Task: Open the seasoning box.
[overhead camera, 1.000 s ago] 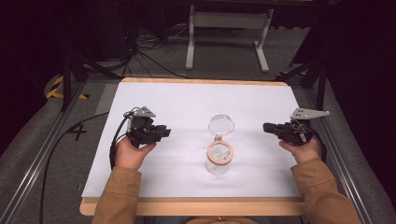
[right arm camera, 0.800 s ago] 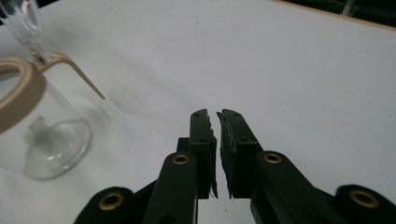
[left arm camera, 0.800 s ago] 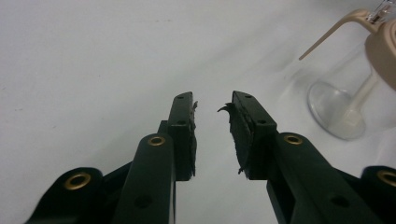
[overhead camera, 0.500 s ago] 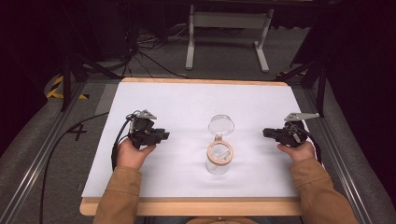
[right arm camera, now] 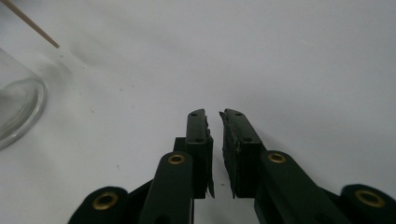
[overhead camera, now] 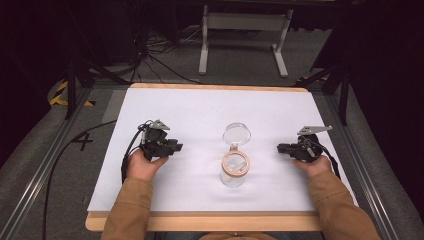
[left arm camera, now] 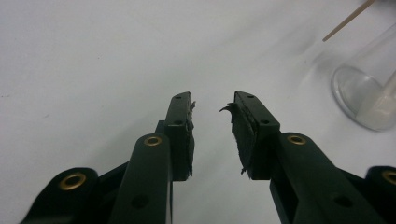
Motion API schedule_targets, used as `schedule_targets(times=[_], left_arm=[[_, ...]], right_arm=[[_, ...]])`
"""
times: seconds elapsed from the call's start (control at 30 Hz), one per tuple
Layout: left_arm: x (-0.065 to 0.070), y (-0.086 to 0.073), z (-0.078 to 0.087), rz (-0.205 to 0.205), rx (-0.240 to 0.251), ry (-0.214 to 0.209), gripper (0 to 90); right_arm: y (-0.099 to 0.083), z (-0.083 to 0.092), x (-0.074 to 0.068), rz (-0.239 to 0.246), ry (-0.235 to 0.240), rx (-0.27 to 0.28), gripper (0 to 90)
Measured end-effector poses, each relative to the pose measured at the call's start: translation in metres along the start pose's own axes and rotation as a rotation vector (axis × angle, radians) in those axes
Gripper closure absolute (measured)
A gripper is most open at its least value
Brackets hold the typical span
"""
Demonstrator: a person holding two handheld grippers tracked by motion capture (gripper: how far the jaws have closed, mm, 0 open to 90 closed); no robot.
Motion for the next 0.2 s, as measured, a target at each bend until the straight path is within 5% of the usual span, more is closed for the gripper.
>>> schedule_targets(times=[0.2], left_arm=[[0.0024,0.0028,0.0028,0.006,0.026,-0.027,67.4]], right_arm=[[0.0019,-0.0004,-0.0053,0.028,-0.005,0.012,80.5]])
Point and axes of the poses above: each handheld gripper's, and its own axes: z roughly backward along the jaws, y roughly out of its top, x roughly to its right, the point moved 2 cm from there along -z, roughly forward along the jaws, and after that the axes turned 1 degree about -x, right-handed, at the moved point
